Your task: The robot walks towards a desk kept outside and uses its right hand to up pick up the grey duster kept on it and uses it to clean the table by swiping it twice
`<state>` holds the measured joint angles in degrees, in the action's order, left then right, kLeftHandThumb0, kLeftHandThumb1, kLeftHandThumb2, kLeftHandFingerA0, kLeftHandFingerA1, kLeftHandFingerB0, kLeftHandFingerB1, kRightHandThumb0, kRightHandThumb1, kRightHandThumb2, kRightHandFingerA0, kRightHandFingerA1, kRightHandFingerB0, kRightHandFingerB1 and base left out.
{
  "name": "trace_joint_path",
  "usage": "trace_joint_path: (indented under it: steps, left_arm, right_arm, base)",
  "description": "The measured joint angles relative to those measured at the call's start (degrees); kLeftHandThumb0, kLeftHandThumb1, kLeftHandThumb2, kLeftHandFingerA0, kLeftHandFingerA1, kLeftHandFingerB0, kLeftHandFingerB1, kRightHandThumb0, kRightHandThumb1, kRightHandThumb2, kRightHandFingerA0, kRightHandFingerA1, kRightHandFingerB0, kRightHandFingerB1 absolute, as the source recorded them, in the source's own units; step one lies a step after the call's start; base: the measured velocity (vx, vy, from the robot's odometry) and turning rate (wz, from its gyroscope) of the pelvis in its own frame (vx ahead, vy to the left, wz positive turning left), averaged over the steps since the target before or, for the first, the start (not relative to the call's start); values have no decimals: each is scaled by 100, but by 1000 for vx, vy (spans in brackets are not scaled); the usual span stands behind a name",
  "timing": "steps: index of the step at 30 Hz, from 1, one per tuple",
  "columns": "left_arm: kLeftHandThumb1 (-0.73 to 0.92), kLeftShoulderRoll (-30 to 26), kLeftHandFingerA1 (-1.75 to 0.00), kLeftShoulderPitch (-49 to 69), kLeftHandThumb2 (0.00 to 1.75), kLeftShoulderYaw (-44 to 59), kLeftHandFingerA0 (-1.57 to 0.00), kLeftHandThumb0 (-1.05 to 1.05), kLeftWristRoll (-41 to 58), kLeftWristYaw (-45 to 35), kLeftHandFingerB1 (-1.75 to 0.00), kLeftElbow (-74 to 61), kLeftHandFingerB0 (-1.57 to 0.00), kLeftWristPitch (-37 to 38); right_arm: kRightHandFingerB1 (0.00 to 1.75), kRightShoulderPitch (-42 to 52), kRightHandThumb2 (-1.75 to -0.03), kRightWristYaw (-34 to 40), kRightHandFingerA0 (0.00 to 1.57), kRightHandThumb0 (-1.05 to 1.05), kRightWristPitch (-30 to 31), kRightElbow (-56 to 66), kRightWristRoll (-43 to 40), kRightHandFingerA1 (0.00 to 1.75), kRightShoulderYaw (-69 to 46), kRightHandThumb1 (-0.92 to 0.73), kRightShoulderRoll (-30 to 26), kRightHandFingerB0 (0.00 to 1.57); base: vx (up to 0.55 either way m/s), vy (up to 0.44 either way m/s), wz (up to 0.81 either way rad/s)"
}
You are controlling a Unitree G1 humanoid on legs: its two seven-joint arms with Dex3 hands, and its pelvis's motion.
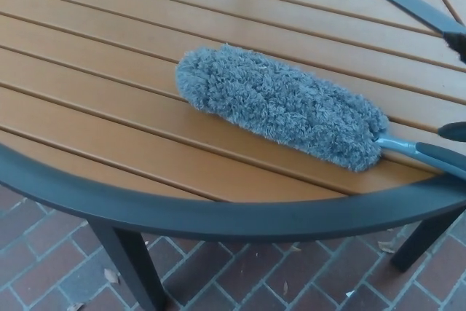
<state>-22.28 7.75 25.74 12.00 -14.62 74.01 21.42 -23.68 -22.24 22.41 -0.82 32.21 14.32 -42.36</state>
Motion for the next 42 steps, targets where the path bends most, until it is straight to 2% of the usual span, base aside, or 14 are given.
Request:
trace_joint_path:
  steps: [3,4,6,8,12,13,16,23,32,33,36,38,40,42]
  left_arm:
    - [67,16,-52,-10,59,-1,-75,-11,0,-2,-49,4,-67,0]
    - [66,16,-51,-10,59,-1,-77,-12,0,-2,-48,4,-66,0]
    - [64,23,-50,-10,58,-1,-78,-13,0,-2,-47,6,-66,0]
    - [63,27,-51,-7,58,-2,-77,-13,0,-2,-47,10,-66,0]
    - [63,29,-51,-8,58,-2,-77,-13,-1,-2,-47,14,-66,0]
    - [63,30,-52,-12,58,-2,-76,-13,-1,-1,-48,14,-66,-1]
    - [62,31,-53,-4,58,-2,-75,-15,0,-2,-48,19,-66,-1]
    - [62,29,-55,37,58,-1,-71,-16,0,0,-49,29,-63,-18]
    - [57,12,-52,118,57,-63,-76,-23,-36,60,-48,50,-64,-61]
    - [56,7,-53,120,56,-78,-79,-24,-44,76,-48,53,-66,-68]
    - [58,-15,-52,134,57,-175,-76,-24,-92,189,-46,75,-62,-82]
    - [58,-51,-52,132,58,-239,-80,-26,-135,276,-47,106,-63,-122]
    - [57,-105,-56,119,57,-333,-79,-29,-215,419,-47,125,-65,-183]
    - [58,-141,-55,107,57,-385,-78,-28,-259,496,-47,126,-65,-214]
  right_arm:
    - [13,671,-80,-110,0,-85,-4,291,-126,6,-840,-50,-51,7]
    - [34,671,-80,-110,1,-61,-4,291,-126,34,-840,-42,-51,7]
    - [34,1076,-77,-147,4,-62,-9,402,-192,42,-1282,-43,-46,9]
    - [24,1486,-60,-160,7,-54,-23,479,-271,32,-1738,-59,-25,12]
    - [35,2248,-75,-106,4,-59,-115,467,-406,38,-2511,-42,177,9]
    - [25,2459,-60,-80,4,-53,-151,423,-458,31,-2739,-59,265,13]
    - [26,3056,-61,34,0,-55,-274,219,-631,34,-3426,-66,583,9]
    - [26,3852,-59,493,3,-55,-549,-766,-1117,34,-4856,-64,1400,10]
    - [39,3440,-76,1341,24,-51,-727,-2542,-1490,49,-5296,-49,2177,13]
    - [28,3388,-60,1395,24,-44,-732,-2644,-1499,42,-5280,-62,2230,17]
    - [35,3131,-73,1691,14,-50,-760,-3186,-1579,46,-5162,-59,2508,15]
    - [30,3028,-59,1840,26,-42,-776,-3440,-1625,45,-5021,-64,2640,23]
    - [41,3009,-78,1924,24,-50,-848,-3680,-1657,54,-4685,-50,2746,15]
    - [30,3031,-59,1941,28,-45,-952,-3780,-1654,46,-4460,-62,2736,22]
  base:
    - [0,0,0]
    - [0,0,0]
    - [0,0,0]
    - [0,0,0]
    - [0,0,0]
    - [0,0,0]
    - [0,0,0]
    - [0,0,0]
    - [0,0,0]
    - [0,0,0]
    - [0,0,0]
    - [0,0,0]
    - [0,0,0]
    - [0,0,0]
